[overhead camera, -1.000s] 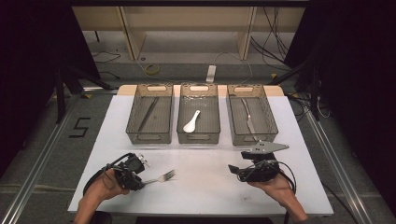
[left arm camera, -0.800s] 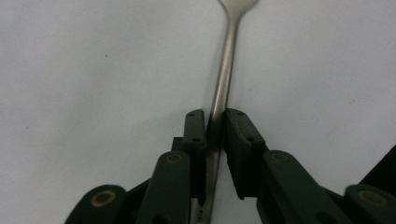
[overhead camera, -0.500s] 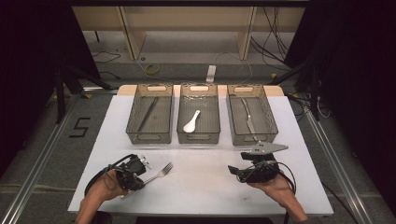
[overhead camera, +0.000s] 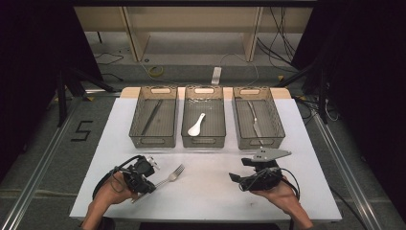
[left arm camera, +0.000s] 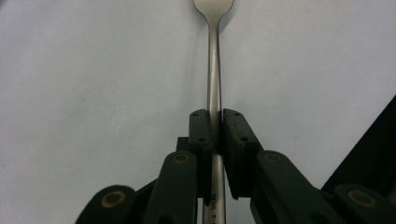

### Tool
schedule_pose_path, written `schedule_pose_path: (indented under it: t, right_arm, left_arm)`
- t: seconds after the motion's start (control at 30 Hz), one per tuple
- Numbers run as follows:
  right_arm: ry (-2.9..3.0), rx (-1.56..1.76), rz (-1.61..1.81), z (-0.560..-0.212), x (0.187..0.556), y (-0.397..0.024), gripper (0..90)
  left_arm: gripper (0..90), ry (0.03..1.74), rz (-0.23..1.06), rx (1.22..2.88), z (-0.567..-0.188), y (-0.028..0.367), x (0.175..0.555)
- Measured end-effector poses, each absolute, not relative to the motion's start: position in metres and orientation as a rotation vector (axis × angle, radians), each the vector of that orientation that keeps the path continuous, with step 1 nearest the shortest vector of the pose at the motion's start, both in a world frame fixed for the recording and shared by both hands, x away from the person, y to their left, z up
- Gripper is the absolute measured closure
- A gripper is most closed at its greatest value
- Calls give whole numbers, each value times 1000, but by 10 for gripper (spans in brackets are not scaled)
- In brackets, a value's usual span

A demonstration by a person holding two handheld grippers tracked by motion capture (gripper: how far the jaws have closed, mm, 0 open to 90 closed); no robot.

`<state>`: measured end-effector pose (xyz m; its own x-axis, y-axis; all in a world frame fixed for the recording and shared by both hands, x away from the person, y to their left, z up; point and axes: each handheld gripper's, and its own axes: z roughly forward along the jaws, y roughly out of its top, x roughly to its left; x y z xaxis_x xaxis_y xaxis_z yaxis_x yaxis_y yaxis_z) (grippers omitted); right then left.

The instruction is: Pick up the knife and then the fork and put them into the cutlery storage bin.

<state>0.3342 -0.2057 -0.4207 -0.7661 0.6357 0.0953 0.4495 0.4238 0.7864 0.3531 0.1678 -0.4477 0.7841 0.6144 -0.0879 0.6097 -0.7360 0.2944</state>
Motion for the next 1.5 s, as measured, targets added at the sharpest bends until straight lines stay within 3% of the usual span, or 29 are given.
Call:
schedule_pose_path:
  t: [0.27,0.97,1.5]
  right_arm:
    - [2488,851,1287,-418,326,-188,292]
    - [2599,496,1161,-431,304,-135,300]
    - [2597,329,1014,-443,295,-120,381]
  left_arm:
    - [821,883,-16,2636,-433,145,357]
    - [821,613,-121,2734,-422,75,354]
    - [820,501,-172,2755,-413,50,348]
